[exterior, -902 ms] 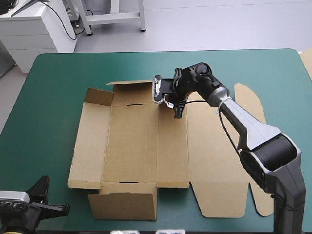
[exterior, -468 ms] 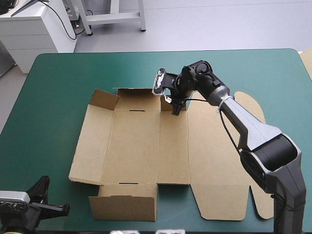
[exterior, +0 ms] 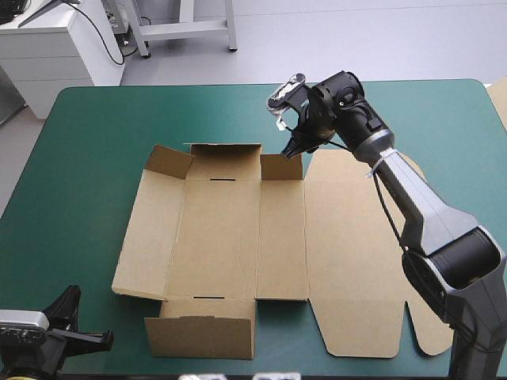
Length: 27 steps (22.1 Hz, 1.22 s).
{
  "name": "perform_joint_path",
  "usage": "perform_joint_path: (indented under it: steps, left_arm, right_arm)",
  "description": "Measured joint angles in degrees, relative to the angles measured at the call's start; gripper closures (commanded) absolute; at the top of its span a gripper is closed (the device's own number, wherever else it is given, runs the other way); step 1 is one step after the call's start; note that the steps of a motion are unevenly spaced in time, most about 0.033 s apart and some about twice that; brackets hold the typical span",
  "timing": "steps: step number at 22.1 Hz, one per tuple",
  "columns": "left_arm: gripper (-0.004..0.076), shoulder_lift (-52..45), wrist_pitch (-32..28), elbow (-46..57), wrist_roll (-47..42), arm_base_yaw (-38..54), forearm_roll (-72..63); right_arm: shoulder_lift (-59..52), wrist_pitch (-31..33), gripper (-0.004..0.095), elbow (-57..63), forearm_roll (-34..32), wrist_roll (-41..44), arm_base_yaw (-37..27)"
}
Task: Fold the box
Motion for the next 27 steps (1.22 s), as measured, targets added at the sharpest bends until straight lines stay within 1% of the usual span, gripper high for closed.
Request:
perform_joint_path:
  steps: [2, 8, 10, 11, 12, 13, 14, 15, 17, 19, 22, 24, 27]
  left_arm:
    - [0.0731, 0.0, 0.0, 0.0, 0.0, 0.0, 0.0]
    - [0.0731, 0.0, 0.0, 0.0, 0.04, 0.0, 0.21]
    - [0.0731, 0.0, 0.0, 0.0, 0.04, 0.0, 0.15]
    - [0.0731, 0.07, 0.0, -0.27, 0.04, 0.0, 0.15]
    - [0.0731, 0.37, 0.0, -0.57, 0.04, 0.0, 0.15]
    - [0.0731, 2.23, 0.09, -2.06, 0.04, 0.0, 0.15]
    - [0.0731, 3.39, 0.09, -2.82, 0.18, 0.0, 0.21]
    - [0.0731, 7.63, 0.07, -4.95, 1.04, 0.0, 0.8]
    - [0.0731, 14.4, 0.01, -7.8, 1.99, 0.0, 3.06]
    - [0.0731, 23.27, -0.05, -10.57, 2.19, 0.0, 6.05]
    - [0.0731, 39.01, -0.18, -16.62, 2.38, 0.0, 6.93]
    - [0.0731, 48.51, 1.14, -22.38, 2.38, 0.0, 6.87]
    - [0.073, 57.76, 4.19, -28.58, 2.38, 0.0, 6.84]
  right_arm:
    - [-1.82, 0.01, 0.0929, 1.25, -0.68, 6.41, -0.34]
    - [-12.18, 0.06, 0.0929, 8.59, -1.05, 11.17, -0.52]
    - [-18.98, 0.12, 0.0929, 14.91, -1.05, 12.56, -0.52]
    - [-23.83, 0.18, 0.0929, 20.24, -1.13, 13.46, -0.52]
    - [-26.15, 0.18, 0.0929, 22.48, -1.3, 13.9, -0.52]
    - [-30.6, 0.12, 0.0929, 28.07, -2.47, 15.24, -0.52]
    - [-32.29, 0.0, 0.0929, 30.2, -3.33, 16.23, -0.52]
    - [-36.4, -0.19, 0.0929, 35.06, -5.22, 19.04, -0.52]
    - [-41.84, -0.26, 0.0929, 40.98, -6.24, 21.86, -0.58]
    - [-46.96, -0.26, 0.0929, 46.05, -6.12, 23.55, -0.58]
    - [-54.66, -0.31, 0.0929, 52.27, -5.18, 25.24, -0.58]
    - [-59.53, 0.1, 0.0929, 55.56, -4.26, 25.45, -0.58]
    - [-64.48, 0.34, 0.0929, 59.36, -3.84, 25.6, -0.58]
